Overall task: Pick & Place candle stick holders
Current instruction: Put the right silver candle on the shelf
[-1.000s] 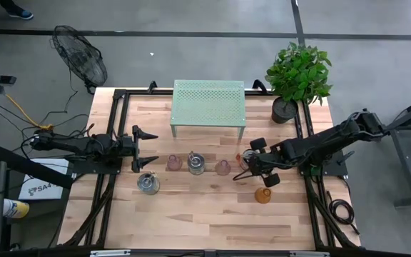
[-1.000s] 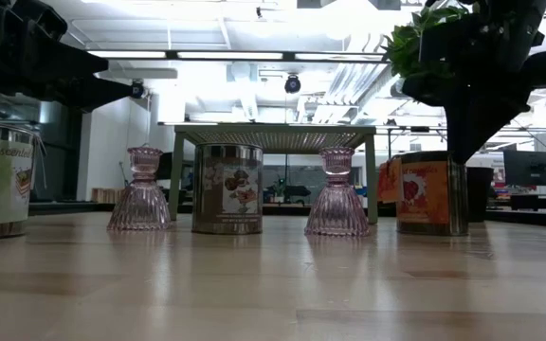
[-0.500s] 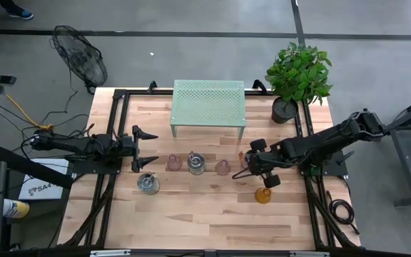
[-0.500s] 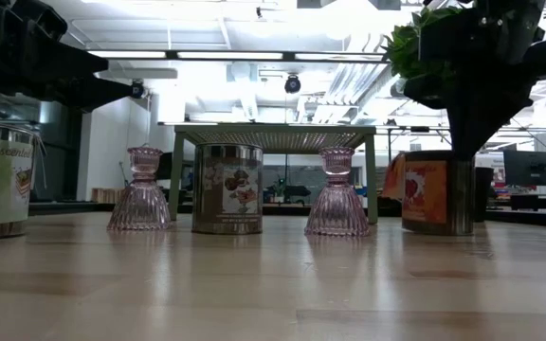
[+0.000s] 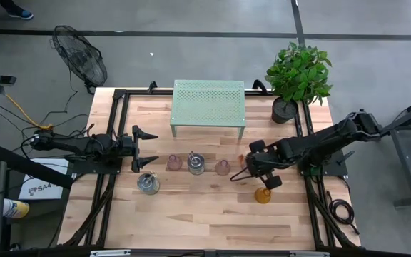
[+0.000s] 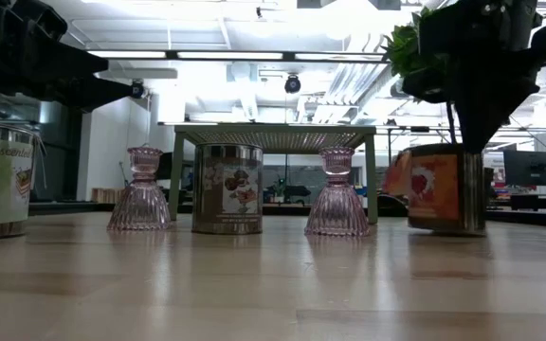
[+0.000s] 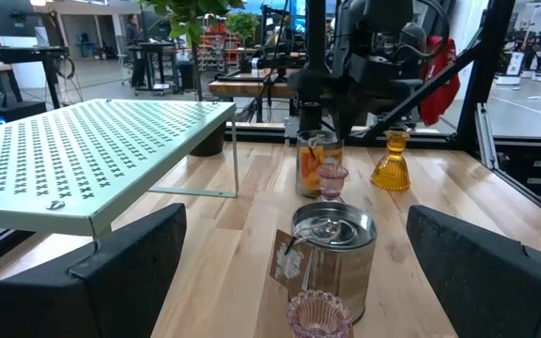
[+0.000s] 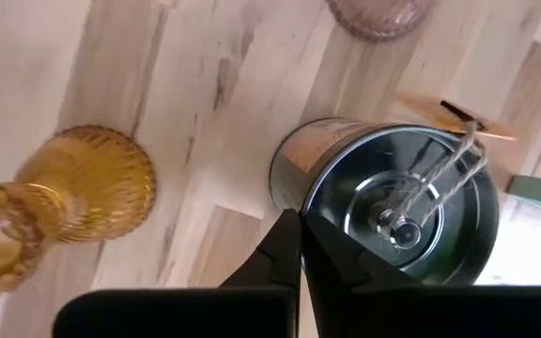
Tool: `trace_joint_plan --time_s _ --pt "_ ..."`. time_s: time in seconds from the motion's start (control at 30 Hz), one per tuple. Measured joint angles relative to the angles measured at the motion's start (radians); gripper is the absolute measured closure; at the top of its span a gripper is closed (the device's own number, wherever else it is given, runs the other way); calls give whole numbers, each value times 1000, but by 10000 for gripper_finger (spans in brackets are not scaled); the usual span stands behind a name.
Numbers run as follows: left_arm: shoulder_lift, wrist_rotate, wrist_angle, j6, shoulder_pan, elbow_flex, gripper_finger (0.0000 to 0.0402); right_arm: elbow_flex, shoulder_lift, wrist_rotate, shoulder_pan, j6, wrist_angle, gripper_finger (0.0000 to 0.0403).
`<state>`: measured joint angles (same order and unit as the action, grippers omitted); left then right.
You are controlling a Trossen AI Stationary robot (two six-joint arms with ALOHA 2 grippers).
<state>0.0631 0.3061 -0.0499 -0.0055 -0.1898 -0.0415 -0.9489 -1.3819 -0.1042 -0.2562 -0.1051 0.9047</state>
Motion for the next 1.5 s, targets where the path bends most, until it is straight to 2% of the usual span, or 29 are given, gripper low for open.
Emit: trace_joint_plan --time_s 0.2,0.5,0.8,1.23,1.37,1.5 --pt "0 0 0 0 0 0 2 -3 2 -12 1 -3 -7 402" --pt "0 1 0 0 0 0 2 -79 4 -10 0 -13 39 402" --pt "0 4 0 0 0 0 2 -240 6 -11 27 -59 145 402" --pt "0 3 0 0 0 0 2 -580 -10 -24 250 -145 400 402" --pt "0 3 0 0 0 0 2 -706 -85 -4 335 -212 449 403" --pt "0 3 0 0 0 0 2 -856 -212 12 415 -279 527 403"
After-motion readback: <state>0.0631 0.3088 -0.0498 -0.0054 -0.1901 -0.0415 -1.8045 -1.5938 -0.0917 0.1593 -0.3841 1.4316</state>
